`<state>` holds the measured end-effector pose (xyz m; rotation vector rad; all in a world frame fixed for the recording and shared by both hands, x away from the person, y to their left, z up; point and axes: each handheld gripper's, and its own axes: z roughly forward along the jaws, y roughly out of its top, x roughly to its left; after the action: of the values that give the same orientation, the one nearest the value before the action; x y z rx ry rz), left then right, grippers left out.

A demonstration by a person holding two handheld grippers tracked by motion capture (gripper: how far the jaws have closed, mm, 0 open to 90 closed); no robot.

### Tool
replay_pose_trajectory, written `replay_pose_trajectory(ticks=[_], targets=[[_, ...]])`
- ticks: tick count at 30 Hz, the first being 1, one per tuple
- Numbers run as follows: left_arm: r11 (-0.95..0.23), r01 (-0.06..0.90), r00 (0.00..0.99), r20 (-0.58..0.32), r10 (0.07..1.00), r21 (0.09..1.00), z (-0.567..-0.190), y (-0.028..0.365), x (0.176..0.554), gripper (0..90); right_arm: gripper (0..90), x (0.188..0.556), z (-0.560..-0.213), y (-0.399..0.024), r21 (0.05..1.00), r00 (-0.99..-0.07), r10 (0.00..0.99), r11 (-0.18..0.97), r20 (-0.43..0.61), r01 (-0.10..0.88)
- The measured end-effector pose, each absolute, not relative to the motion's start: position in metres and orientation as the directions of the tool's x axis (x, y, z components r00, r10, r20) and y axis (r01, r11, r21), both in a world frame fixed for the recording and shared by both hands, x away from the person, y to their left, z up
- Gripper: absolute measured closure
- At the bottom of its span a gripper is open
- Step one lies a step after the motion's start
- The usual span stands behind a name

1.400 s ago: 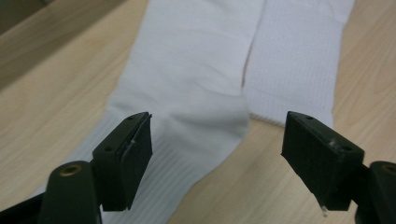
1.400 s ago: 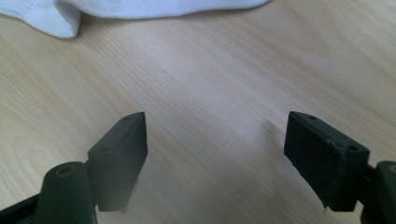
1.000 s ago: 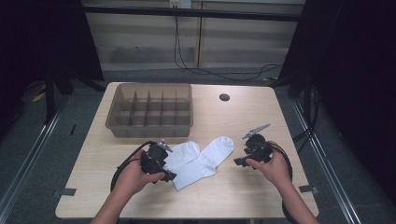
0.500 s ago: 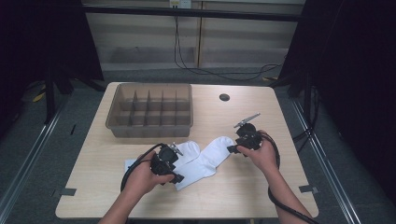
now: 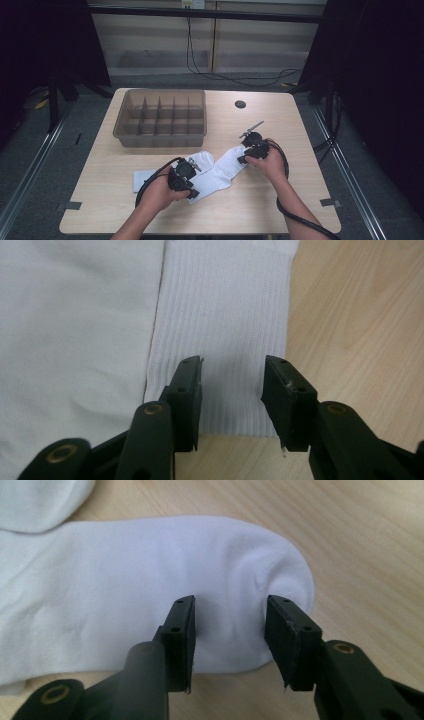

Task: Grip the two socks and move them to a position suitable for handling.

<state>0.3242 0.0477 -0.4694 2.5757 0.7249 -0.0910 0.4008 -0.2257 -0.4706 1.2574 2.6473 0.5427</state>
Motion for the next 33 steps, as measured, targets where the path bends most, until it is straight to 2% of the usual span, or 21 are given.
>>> replay_pose_trajectory(ticks=[5, 9, 12, 14, 17, 20, 27, 33], targets=[[-0.766, 0.494, 0.868, -0.171, 0.467, 0.412, -0.471, 0.046, 0.324, 62.0, 72.1, 0.398, -0.47, -0.224, 0.38, -0.65, 0.76, 0.599, 0.009, 0.705], [-0.77, 0.485, 0.872, -0.156, 0.464, 0.416, -0.471, 0.047, 0.323, 64.3, 78.9, 0.397, -0.469, -0.224, 0.382, -0.654, 0.756, 0.6, 0.018, 0.703], [-0.777, 0.475, 0.876, -0.136, 0.463, 0.412, -0.472, 0.047, 0.323, 70.7, 80.8, 0.395, -0.468, -0.225, 0.381, -0.65, 0.76, 0.593, 0.028, 0.709], [-0.782, 0.473, 0.876, -0.123, 0.466, 0.405, -0.472, 0.046, 0.323, 78.7, 81.8, 0.393, -0.466, -0.226, 0.386, -0.651, 0.758, 0.591, 0.036, 0.709], [-0.794, 0.451, 0.888, -0.11, 0.448, 0.409, -0.472, 0.044, 0.323, 83.7, 82.7, 0.391, -0.463, -0.228, 0.394, -0.647, 0.761, 0.58, 0.051, 0.713], [-0.795, 0.45, 0.887, -0.105, 0.449, 0.407, -0.472, 0.043, 0.322, 85.9, 83.3, 0.389, -0.46, -0.231, 0.404, -0.647, 0.76, 0.576, 0.053, 0.711], [-0.768, 0.467, 0.882, -0.169, 0.44, 0.438, -0.463, 0.044, 0.322, 88.5, 84.4, 0.379, -0.446, -0.239, 0.436, -0.648, 0.759, 0.562, 0.065, 0.703], [-0.768, 0.444, 0.895, -0.186, 0.406, 0.461, -0.451, 0.044, 0.315, 88.8, 84.3, 0.354, -0.43, -0.256, 0.462, -0.643, 0.762, 0.546, 0.073, 0.699]])
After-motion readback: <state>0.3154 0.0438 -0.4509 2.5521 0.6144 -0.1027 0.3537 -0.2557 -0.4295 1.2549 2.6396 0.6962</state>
